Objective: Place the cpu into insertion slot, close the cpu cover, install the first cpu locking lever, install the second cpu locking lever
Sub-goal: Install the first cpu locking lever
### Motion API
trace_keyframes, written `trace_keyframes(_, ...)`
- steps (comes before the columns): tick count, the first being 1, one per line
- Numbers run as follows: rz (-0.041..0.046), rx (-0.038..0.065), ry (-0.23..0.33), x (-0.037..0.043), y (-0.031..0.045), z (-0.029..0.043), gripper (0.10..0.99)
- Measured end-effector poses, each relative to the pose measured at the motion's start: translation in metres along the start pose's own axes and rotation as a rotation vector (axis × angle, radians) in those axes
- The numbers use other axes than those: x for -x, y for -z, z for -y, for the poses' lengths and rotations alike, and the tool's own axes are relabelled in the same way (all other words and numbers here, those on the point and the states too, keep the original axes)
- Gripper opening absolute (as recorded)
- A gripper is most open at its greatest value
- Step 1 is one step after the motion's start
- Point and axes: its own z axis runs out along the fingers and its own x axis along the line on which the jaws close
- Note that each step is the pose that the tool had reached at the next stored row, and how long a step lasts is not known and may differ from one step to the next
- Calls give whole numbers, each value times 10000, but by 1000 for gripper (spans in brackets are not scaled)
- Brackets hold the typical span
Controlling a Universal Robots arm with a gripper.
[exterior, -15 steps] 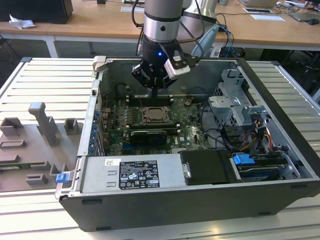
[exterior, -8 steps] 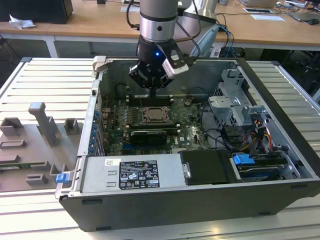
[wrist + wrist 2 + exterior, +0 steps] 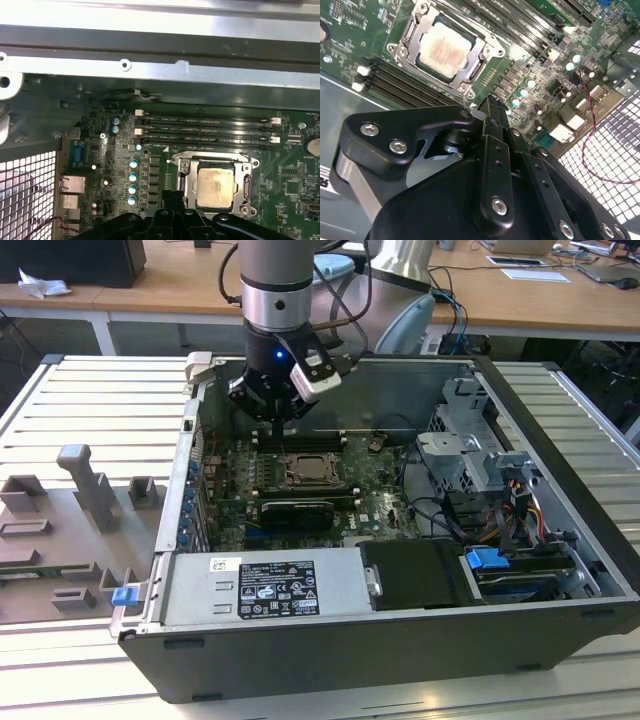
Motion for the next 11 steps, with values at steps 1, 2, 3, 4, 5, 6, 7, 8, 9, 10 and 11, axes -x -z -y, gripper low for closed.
trace_keyframes(1,-1,-1,27,-6,-4,-5,106)
trace_keyframes(2,-2,3,67,-30,-14,-31,106)
trace_keyframes(3,-2,6,77,-45,-20,-54,106)
trace_keyframes(4,-1,11,87,-63,-28,-76,106)
trace_keyframes(5,-1,12,96,-77,-33,-93,106)
trace_keyframes(6,-2,12,102,-88,-37,-106,106)
trace_keyframes(7,-2,12,111,-100,-44,-127,106)
trace_keyframes(8,-2,14,120,-109,-49,-140,106)
trace_keyframes(9,-2,15,129,-114,-53,-150,106)
trace_keyframes(10,-2,17,139,-118,-59,-161,106)
trace_keyframes(11,-3,17,150,-121,-64,-177,106)
